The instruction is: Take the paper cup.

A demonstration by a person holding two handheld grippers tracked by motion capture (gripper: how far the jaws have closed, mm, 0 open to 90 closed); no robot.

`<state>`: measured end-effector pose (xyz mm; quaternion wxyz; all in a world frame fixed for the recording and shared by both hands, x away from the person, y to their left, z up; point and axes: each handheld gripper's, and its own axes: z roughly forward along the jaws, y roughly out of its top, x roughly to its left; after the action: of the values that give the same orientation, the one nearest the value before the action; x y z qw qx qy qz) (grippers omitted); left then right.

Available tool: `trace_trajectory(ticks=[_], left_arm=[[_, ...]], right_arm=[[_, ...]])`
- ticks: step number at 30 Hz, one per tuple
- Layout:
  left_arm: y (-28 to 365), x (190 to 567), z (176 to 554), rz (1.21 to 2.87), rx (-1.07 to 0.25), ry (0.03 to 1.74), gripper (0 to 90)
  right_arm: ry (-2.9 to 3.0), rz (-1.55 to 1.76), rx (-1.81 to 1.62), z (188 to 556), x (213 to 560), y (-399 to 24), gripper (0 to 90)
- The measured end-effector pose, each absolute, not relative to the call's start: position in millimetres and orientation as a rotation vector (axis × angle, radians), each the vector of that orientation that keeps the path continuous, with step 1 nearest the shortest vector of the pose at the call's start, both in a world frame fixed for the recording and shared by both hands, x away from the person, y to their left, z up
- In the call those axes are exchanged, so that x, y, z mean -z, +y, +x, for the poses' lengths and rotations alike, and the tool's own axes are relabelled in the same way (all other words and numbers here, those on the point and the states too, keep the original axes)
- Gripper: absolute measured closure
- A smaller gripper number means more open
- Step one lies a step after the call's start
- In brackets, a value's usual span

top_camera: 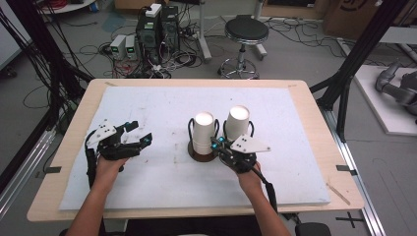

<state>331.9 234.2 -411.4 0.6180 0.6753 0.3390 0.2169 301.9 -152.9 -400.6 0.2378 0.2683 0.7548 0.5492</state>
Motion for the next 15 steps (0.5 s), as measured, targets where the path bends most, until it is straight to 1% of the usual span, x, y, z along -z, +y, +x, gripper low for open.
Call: trace_trajectory(ticks=[15], left_arm=[[233, 412, 332, 1.554, -0.495, 0.778, 20.6]], right_arm=[[2.126, 0.796, -1.466, 302, 423, -137, 90.0]])
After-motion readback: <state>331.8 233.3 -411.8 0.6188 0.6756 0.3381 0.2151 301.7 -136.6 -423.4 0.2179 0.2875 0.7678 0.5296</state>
